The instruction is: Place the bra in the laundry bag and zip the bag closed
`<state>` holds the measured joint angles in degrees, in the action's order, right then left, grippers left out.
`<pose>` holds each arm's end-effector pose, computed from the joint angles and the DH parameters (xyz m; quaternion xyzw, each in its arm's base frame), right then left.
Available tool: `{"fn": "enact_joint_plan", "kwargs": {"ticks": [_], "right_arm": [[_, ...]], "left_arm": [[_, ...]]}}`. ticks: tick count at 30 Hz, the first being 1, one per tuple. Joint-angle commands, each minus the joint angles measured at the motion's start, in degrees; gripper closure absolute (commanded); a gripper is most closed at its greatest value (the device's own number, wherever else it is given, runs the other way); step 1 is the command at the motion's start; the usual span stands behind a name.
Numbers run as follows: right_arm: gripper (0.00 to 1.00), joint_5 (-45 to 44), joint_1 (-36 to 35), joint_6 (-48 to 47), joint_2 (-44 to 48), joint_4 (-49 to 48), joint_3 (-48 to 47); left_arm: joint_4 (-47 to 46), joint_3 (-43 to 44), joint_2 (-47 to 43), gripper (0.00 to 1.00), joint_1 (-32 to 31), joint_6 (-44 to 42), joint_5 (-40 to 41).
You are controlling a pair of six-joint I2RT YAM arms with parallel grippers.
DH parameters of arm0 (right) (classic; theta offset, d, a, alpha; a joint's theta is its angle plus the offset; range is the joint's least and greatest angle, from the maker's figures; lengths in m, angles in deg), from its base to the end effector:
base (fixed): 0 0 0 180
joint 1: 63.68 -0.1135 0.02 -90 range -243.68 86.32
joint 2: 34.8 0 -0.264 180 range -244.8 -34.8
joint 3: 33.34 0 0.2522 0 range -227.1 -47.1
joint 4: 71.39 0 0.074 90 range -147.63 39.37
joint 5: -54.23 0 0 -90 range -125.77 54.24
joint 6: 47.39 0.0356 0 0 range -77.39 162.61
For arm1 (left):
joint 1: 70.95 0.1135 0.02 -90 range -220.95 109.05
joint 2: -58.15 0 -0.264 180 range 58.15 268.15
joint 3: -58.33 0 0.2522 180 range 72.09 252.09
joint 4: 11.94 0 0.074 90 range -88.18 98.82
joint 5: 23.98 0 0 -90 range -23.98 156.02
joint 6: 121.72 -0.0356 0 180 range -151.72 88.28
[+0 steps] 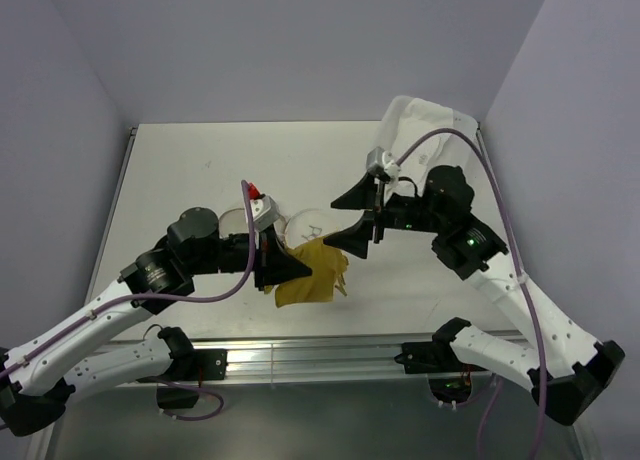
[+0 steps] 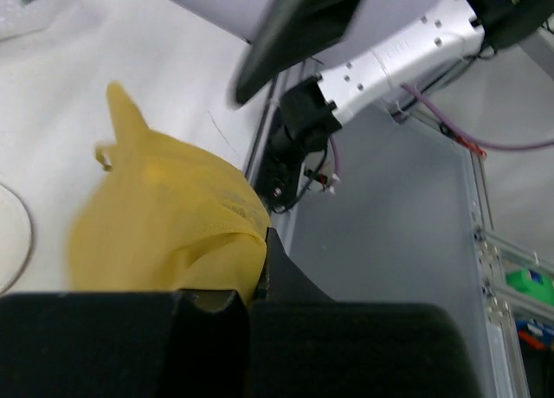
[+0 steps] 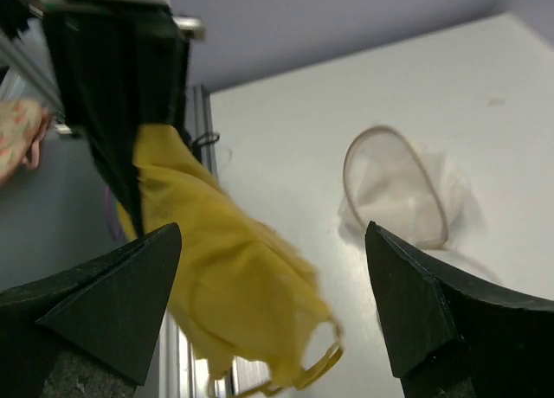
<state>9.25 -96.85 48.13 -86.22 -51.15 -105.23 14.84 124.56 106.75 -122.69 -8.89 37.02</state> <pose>0.1459 0.1255 0.4085 -0.4192 0.5682 0.4717 0.5281 0.1038 -0.1595 0.3712 0.3412 0.6731 -0.5320 0.3840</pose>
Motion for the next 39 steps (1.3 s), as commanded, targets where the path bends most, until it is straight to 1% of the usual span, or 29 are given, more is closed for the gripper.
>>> {"fn": "enact_joint_plan", "kwargs": {"ticks": [1, 4, 6, 7, 8, 10, 11, 13, 15, 18, 21, 23, 24, 26, 27, 28, 29, 30, 31, 32, 33, 34, 36, 37, 39], "right_arm": [[0.06, 9.74, -1.19, -6.93, -1.93, 1.0, -3.66], [0.05, 10.97, -3.82, -11.48, -3.95, 4.4, -5.23], [0.04, 11.76, -4.36, -12.81, -5.61, 5.73, -5.24], [0.04, 12.63, -4.62, -13.07, -6.23, 6.0, -4.63], [0.05, 15.6, -4.8, -14.03, -6.59, 6.09, -4.1], [0.05, 17.73, -5.15, -13.87, -7.2, 4.43, -1.92], [0.04, 19.91, -5.33, -13.26, -7.12, 3.72, -1.12], [0.04, 21.25, -5.85, -12.64, -6.33, 1.8, 0.81], [0.05, 18.89, -7.17, -10.97, -5.37, 1.17, 2.14], [0.05, 17.65, -8.23, -9.3, -4.75, 0.64, 3.02], [0.12, 15.55, -9.1, -6.23, -3.6, -1.91, 5.74], [0.22, 14.23, -9.37, -3.52, -2.29, -4.45, 6.97], [0.36, 12.48, -9.37, -2.54, -1.85, -6.2, 8.37], [0.5, 10.89, -9.37, -1.04, -0.79, -6.22, 9.08], [0.56, 10.28, -9.37, -0.78, -0.53, -6.22, 9.52], [0.71, 8.53, -9.37, 0.1, -0.35, -7.96, 9.79], [0.78, 7.47, -9.37, 0.89, 0.09, -8.76, 10.05], [0.84, 6.33, -9.37, 1.94, 0.18, -9.64, 10.84], [0.95, 4.49, -9.37, 3.43, 0.35, -11.47, 11.28], [0.98, 3.51, -9.28, 3.97, 0.35, -11.84, 11.46], [1.0, 2.28, -9.28, 4.23, 0.09, -11.23, 11.46], [1.0, 0.01, -9.11, 4.32, -0.08, -10.88, 11.55], [1.0, -1.94, -8.49, 5.11, -0.61, -11.05, 12.24], [1.0, -2.73, -7.62, 6.16, -0.79, -11.49, 12.51], [1.0, -4.14, -6.48, 8.26, -1.31, -13.41, 13.56]], "left_arm": [[3.42, 3.69, -0.35, 1.0, -0.55, -4.28, -5.89], [5.26, 4.74, 0.18, 1.0, -0.64, -5.68, -7.91], [5.7, 5.54, 0.44, 1.0, -0.64, -6.13, -8.45], [5.7, 5.71, 0.44, 1.0, -0.64, -6.74, -9.14], [5.7, 5.8, 0.53, 1.0, -0.64, -7.01, -9.67], [5.62, 6.24, 0.62, 1.0, -0.64, -7.71, -10.9], [5.88, 6.42, 0.79, 1.0, -0.64, -7.97, -10.91], [6.23, 6.77, 0.97, 1.0, -0.64, -8.33, -10.21], [6.5, 6.86, 1.24, 1.0, -0.64, -8.59, -10.12], [6.5, 7.3, 1.59, 1.0, -0.64, -8.77, -8.37], [6.5, 7.74, 1.76, 1.0, -0.72, -8.77, -4.85], [5.8, 7.74, 1.41, 1.0, -0.64, -8.51, -3.1], [5.27, 7.74, 1.32, 1.0, -0.64, -8.68, -1.43], [5.26, 8.09, 1.06, 1.0, -0.64, -8.68, 0.33], [5.18, 8.09, 0.97, 1.0, -0.64, -8.59, 2.52], [4.92, 8.0, 0.88, 0.98, -0.64, -8.5, 3.23], [4.57, 7.74, 0.8, 0.94, -0.64, -8.16, 3.76], [4.3, 7.65, 0.8, 0.87, -0.64, -7.98, 5.16], [4.21, 7.56, 0.97, 0.65, -0.64, -7.63, 6.48], [4.04, 7.47, 0.97, 0.53, -0.64, -6.06, 8.58], [3.69, 7.3, 0.71, 0.33, -0.64, -5.09, 14.43], [3.25, 7.3, 0.01, 0.26, -0.55, -4.29, 17.45], [2.81, 8.0, -0.78, 0.16, -0.2, -1.74, 23.16], [2.28, 8.52, -1.31, 0.15, 0.59, -1.13, 27.89], [2.28, 11.15, -1.14, 0.14, 2.25, 1.07, 29.51]]}}
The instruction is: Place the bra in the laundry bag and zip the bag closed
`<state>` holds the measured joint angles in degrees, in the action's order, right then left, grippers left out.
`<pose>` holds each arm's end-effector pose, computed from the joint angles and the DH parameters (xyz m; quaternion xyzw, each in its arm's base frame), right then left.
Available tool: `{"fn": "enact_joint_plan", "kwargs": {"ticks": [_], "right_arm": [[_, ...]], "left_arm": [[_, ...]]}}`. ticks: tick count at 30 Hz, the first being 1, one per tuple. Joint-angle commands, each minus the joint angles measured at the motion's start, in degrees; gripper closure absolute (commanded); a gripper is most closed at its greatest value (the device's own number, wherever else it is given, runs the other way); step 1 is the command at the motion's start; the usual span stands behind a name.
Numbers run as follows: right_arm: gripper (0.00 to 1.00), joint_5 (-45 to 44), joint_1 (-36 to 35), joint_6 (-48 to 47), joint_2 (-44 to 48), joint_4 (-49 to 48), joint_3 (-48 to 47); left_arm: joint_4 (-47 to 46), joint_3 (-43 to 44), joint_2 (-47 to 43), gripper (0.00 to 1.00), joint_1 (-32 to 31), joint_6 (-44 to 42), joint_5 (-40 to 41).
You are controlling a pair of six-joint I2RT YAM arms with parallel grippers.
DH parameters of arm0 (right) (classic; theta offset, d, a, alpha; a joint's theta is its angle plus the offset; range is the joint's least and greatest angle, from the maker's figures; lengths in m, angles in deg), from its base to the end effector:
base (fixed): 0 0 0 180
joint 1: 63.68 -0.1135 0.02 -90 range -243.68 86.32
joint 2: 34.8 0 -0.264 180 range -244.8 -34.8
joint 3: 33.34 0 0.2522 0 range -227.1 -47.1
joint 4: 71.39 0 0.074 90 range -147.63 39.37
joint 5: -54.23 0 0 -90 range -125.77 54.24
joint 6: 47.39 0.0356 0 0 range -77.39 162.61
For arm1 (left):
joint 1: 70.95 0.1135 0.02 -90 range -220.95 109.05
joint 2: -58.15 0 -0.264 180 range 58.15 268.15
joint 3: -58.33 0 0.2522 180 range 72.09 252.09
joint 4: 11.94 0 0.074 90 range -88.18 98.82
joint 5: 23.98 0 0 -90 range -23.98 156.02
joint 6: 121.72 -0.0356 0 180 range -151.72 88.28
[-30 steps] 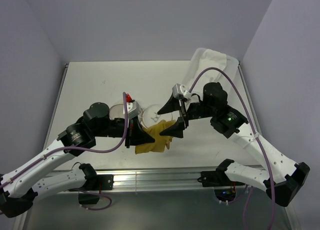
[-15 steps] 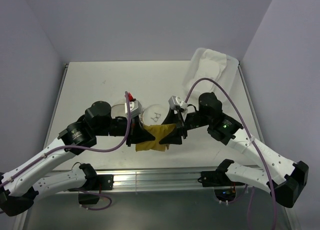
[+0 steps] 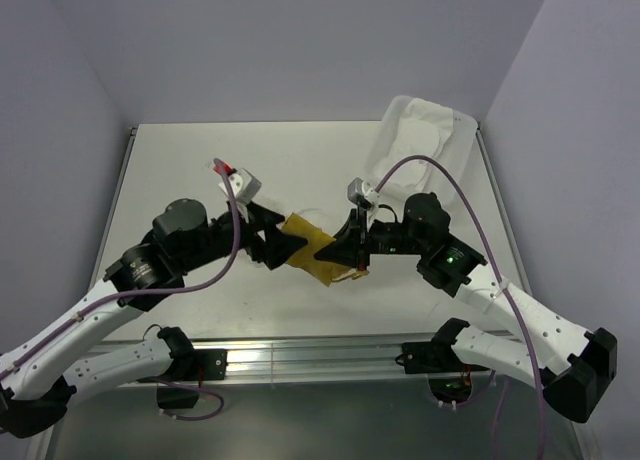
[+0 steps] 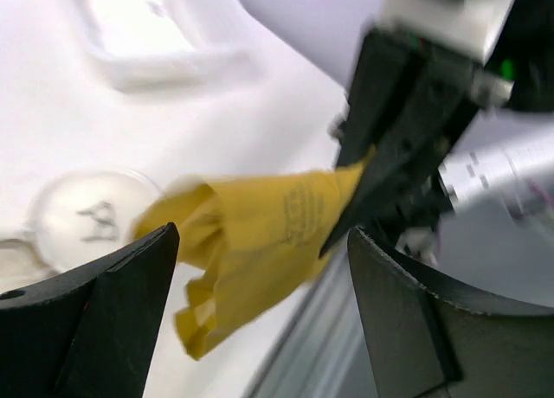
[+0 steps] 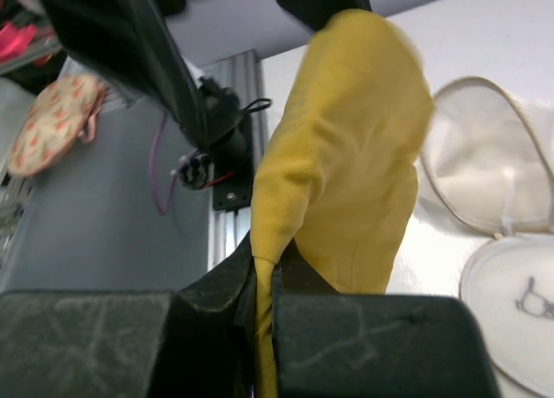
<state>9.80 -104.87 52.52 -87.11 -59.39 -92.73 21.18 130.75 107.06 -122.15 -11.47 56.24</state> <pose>0.1394 0.1557 0.3450 -0.4353 0.5836 0.5263 0.4393 0.1114 -0.1482 0.3949 0.2561 0.7188 -0.4283 0.4840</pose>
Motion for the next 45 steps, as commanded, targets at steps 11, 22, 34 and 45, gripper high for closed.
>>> {"fn": "enact_joint_plan", "kwargs": {"ticks": [11, 22, 34, 45], "right_arm": [[1.0, -17.69, 8.14, 9.51, -0.6, -7.21, 2.74], [1.0, -25.52, 8.23, 13.9, -5.34, -10.8, 0.8], [1.0, -22.36, 6.65, 19.79, -12.63, -23.81, 1.16], [1.0, -20.43, 0.68, 17.96, -24.05, -30.14, -2.09]], "left_arm": [[-7.3, 0.99, 9.99, 0.28, 29.29, 16.99, 6.8], [-13.64, -29.01, -3.37, 0.28, 43.9, 26.24, 20.23], [-22.42, -29.13, 5.75, 0.33, 43.99, 24.4, 17.79], [-28.58, -35.01, 5.69, 0.42, 42.15, 24.31, 12.24]]}}
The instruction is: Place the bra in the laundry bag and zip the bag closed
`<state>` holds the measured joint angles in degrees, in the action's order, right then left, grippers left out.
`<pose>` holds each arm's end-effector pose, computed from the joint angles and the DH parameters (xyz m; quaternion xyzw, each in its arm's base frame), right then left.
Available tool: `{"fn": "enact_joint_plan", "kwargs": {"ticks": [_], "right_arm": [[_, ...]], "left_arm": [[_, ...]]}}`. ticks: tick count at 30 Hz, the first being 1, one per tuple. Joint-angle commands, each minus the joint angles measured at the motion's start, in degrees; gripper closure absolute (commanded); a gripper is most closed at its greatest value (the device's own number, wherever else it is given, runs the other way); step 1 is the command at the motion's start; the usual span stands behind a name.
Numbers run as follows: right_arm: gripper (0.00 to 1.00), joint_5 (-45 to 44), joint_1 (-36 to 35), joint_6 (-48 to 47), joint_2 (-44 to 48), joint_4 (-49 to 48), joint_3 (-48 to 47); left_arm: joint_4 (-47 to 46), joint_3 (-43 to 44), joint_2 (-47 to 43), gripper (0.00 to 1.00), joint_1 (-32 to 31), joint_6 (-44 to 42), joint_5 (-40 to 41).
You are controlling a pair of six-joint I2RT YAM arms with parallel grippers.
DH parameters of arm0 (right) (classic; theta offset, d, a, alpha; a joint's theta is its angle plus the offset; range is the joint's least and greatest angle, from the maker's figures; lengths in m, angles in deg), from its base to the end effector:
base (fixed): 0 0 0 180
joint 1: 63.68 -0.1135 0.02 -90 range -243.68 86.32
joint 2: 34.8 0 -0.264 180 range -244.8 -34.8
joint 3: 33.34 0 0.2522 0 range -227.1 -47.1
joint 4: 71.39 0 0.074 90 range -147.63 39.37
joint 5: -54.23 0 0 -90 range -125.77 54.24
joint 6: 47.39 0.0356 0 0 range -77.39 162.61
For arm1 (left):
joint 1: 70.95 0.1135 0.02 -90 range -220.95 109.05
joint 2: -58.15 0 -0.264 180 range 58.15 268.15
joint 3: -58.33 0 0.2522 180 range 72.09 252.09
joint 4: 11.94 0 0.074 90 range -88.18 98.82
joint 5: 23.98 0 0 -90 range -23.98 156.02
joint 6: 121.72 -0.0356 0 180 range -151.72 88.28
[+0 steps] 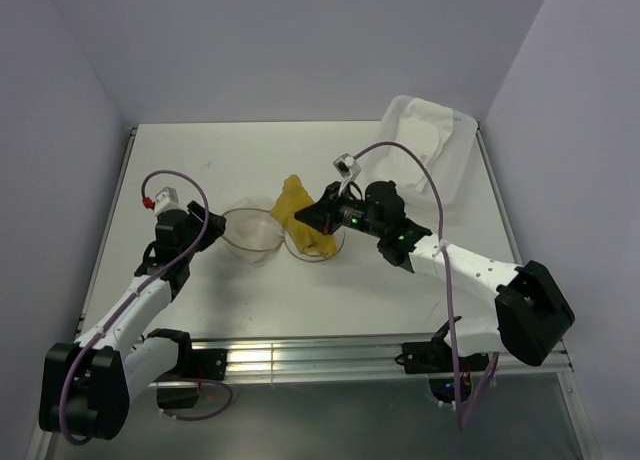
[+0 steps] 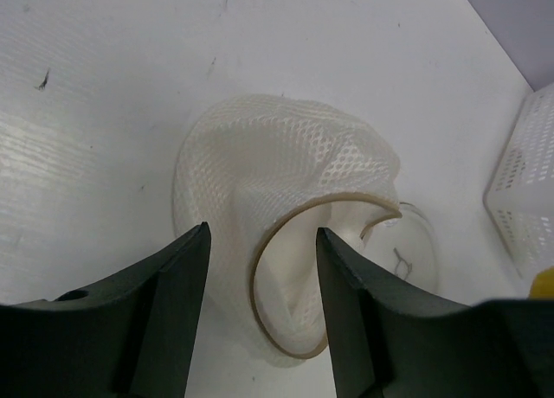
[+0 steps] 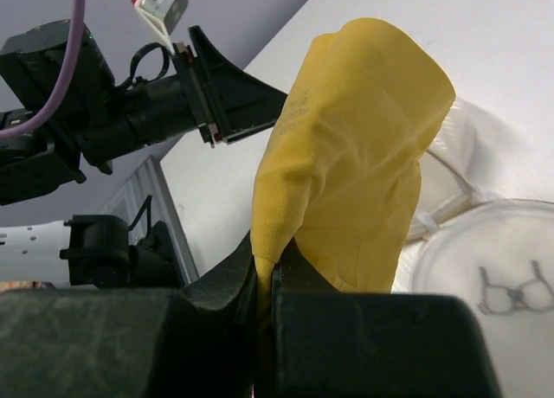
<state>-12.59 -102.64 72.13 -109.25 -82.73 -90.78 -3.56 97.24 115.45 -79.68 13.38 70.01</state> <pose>0.2218 0.1974 0.2835 -0.1942 0.7125 0.4931 0.4598 0.2124 -0.0301 0.2068 -0.2829 0.8029 -0.2107 0.4806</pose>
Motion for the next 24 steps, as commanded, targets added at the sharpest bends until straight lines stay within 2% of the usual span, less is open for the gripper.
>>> {"fn": "enact_joint_plan", "kwargs": {"ticks": [1, 10, 13, 14, 16, 17, 19, 20, 24], "right_arm": [[1.0, 3.44, -2.25, -2.09, -2.79, -6.63, -5.26], [1.0, 9.77, -5.51, -11.84, -12.54, -0.13, -15.97], [1.0, 10.66, -5.6, -15.62, -15.1, 3.91, -21.24], [1.0, 10.75, -5.51, -17.11, -16.93, 4.62, -22.23], [1.0, 11.27, -5.6, -18.09, -18.7, 5.59, -24.95], [1.0, 11.19, -5.6, -18.53, -20.27, 5.42, -25.31], [1.0, 11.45, -5.6, -18.36, -21.95, 3.4, -25.75], [1.0, 11.54, -5.51, -18.62, -22.83, 2.96, -25.75], [1.0, 13.82, -5.78, -20.72, -28.53, 1.98, -26.45]], "left_arm": [[-4.01, -2.46, -3.41, 0.42, -0.41, -0.54, -1.27], [-4.45, -2.03, -1.14, 0.47, -0.41, -1.68, -1.52], [-6.91, -1.51, 0.71, 0.58, -0.5, -1.6, -3.46], [-7.26, -1.24, 1.14, 0.67, -0.5, -1.6, -3.55], [-7.79, -0.63, 2.29, 0.74, -0.5, -1.6, -3.55], [-8.14, -0.54, 2.47, 0.84, -0.5, -1.6, -4.59], [-8.32, -0.36, 2.38, 0.97, -0.58, -1.07, -5.57], [-8.32, -0.45, 2.03, 1.0, -0.58, -0.89, -5.66], [-8.32, -0.89, -1.66, 1.0, -0.94, 0.42, -6.71]]}}
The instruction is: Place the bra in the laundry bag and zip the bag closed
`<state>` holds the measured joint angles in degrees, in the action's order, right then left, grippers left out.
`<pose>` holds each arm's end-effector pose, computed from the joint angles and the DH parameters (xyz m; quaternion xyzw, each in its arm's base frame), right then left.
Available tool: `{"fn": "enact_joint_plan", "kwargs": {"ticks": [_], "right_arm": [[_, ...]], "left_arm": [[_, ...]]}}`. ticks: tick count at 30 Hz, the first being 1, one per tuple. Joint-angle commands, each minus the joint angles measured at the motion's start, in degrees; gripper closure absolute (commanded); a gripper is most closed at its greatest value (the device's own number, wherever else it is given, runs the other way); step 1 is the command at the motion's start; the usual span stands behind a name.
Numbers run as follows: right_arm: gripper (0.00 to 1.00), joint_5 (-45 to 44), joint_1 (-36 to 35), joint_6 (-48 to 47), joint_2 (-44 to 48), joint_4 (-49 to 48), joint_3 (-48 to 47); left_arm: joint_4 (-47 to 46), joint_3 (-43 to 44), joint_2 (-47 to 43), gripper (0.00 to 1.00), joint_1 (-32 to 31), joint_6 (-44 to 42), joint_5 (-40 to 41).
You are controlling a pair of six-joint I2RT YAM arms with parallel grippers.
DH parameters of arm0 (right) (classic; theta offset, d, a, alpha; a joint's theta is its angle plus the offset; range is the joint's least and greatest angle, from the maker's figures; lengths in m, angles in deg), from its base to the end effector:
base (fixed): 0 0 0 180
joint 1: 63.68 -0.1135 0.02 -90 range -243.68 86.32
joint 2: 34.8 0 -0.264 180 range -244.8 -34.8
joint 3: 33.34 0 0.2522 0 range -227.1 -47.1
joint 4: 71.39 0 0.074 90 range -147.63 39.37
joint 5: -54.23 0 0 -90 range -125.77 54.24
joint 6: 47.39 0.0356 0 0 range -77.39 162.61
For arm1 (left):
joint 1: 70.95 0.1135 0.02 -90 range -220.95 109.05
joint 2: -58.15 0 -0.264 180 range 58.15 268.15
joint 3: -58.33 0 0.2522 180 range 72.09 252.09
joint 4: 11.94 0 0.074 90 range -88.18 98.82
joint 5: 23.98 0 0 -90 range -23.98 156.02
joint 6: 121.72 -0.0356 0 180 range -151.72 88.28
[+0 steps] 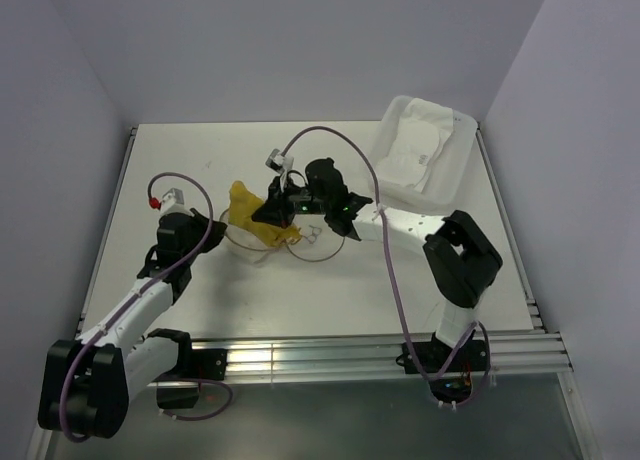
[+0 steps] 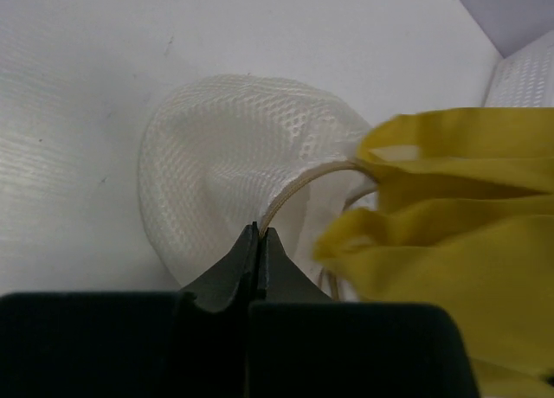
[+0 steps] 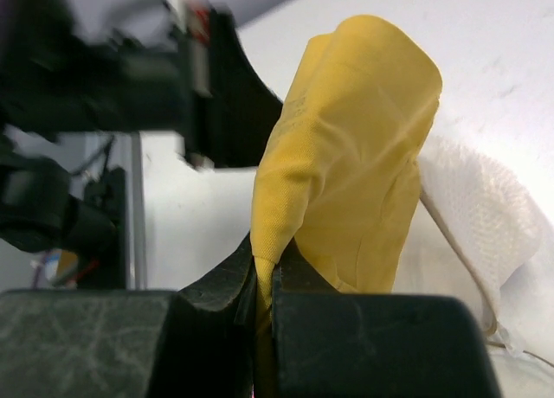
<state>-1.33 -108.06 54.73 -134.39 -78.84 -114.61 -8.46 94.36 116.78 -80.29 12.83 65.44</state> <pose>0.2753 0.2976 0.2750 -0.3857 0.6550 0.4890 0.4279 0.2110 -0.0351 0.1938 -0.2540 0.8095 -0.2437 0.4699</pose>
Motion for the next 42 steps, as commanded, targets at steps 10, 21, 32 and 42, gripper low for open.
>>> {"fn": "enact_joint_plan", "kwargs": {"ticks": [10, 21, 32, 42], "right_arm": [[1.0, -0.59, -1.5, -6.93, -11.58, 5.82, -9.03], [1.0, -3.5, -3.34, -4.74, -16.69, 18.84, -17.23], [1.0, 3.7, -3.43, 8.54, -10.45, 11.0, -8.0], [1.0, 9.43, -0.71, 18.99, 4.57, -4.71, 13.25]], "left_arm": [[-5.36, 2.44, -4.4, 1.0, -0.67, 2.73, -8.12], [-5.01, 4.1, -6.15, 1.0, -11.47, -0.43, -3.21], [-2.99, 2.26, -10.9, 1.0, -14.47, -3.25, -4.53], [-11.77, 6.12, -2.92, 1.0, -16.49, -4.48, -15.06]]}}
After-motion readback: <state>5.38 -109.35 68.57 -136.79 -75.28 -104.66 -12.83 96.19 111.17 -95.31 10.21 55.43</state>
